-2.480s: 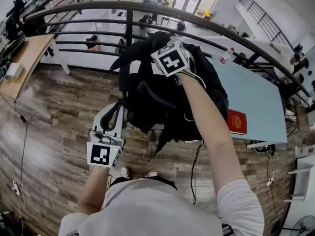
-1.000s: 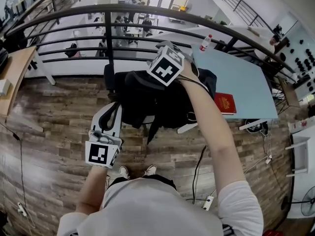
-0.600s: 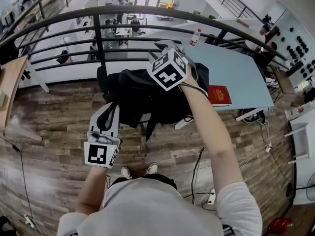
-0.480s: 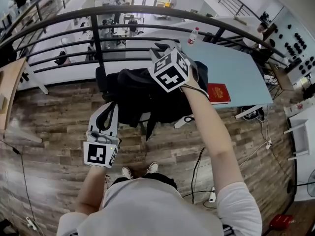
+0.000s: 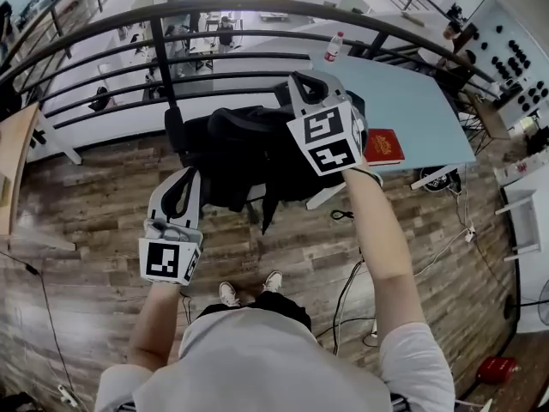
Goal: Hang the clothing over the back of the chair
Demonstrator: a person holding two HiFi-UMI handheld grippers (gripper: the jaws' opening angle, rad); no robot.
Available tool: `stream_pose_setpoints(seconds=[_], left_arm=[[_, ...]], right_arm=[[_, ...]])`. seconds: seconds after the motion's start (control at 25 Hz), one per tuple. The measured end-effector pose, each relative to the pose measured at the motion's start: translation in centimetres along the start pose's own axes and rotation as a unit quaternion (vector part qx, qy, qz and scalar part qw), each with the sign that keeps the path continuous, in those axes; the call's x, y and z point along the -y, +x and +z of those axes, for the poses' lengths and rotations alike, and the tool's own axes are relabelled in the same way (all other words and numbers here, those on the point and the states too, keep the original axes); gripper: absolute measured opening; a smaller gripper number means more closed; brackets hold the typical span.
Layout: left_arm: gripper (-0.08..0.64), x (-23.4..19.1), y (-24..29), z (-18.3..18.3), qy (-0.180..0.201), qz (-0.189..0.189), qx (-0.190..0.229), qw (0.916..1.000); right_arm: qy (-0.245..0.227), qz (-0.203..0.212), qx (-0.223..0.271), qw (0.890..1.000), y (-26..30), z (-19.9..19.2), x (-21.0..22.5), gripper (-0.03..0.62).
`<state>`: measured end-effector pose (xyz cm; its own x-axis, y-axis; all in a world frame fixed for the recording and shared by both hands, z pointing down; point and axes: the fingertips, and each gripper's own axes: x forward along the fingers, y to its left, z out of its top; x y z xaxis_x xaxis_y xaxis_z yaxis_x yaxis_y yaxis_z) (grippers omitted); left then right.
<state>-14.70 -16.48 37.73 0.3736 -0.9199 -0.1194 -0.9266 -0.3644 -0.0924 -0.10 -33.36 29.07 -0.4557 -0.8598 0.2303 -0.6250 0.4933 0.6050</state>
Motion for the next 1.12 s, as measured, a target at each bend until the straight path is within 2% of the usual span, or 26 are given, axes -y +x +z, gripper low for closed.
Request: stream_pose_setpoints(seconds=[0.6, 0.88, 1.12], left_arm=[[0.029, -1.1, -0.8, 0.6, 0.02, -0.009, 0.009, 0.9997], [0.029, -1.6, -0.7, 1.4, 0.023, -0.005, 0.019, 0.9995], [0.029, -1.8, -0.7, 2.1, 0.026, 0.001, 0.023, 0.9994]], right_arm=[[0.052, -0.048, 0.024, 0.997, -7.3, -2.6, 0.2, 0.017], [0.091, -0.075, 0.025, 0.993, -10.9, -4.8, 0.6, 0.017], [0.123, -0.081, 0.037, 0.988, -13.8, -6.0, 1.4, 0.017]])
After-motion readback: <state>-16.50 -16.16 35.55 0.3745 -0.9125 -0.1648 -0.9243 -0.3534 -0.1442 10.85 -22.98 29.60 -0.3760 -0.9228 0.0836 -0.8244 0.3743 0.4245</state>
